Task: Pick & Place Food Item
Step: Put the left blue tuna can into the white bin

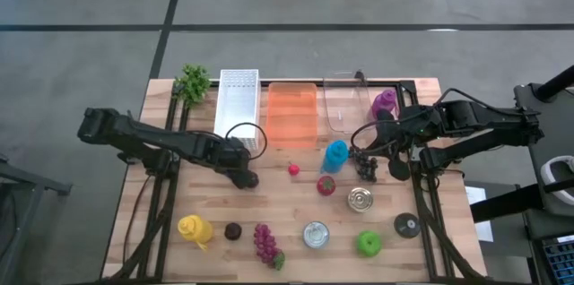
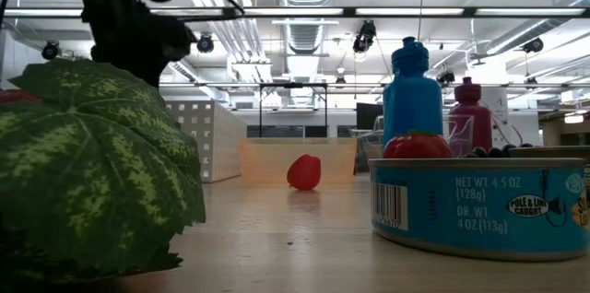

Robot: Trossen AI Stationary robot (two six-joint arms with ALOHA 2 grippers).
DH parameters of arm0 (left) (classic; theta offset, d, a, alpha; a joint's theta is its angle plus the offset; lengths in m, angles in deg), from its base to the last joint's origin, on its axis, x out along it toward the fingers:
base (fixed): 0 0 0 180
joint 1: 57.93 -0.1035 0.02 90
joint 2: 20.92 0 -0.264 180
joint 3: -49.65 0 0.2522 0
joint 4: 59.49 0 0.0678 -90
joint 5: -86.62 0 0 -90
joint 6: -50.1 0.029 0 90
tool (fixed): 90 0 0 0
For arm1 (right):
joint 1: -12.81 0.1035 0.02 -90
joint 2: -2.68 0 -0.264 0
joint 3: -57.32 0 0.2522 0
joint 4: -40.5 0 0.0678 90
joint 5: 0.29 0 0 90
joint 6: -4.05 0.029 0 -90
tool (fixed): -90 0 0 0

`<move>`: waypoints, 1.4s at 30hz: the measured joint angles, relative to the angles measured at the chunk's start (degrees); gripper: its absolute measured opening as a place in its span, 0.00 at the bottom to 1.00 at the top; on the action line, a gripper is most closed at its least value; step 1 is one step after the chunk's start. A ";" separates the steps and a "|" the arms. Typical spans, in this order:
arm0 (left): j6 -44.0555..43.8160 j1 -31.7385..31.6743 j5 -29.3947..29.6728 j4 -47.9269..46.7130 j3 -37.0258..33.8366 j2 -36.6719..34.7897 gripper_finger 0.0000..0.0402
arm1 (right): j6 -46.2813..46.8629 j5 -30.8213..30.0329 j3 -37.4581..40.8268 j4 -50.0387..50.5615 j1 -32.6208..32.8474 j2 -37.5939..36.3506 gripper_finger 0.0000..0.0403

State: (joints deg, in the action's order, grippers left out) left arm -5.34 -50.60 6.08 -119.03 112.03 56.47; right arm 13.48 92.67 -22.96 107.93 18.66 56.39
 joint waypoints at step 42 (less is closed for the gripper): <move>15.63 -27.81 -3.06 -20.30 28.30 -7.34 0.34 | -6.44 -2.53 0.00 -1.20 -0.13 0.00 0.02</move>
State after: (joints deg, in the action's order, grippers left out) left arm 10.29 -78.41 3.02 -139.33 140.32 49.14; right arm 7.05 90.14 -22.96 106.73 18.53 56.39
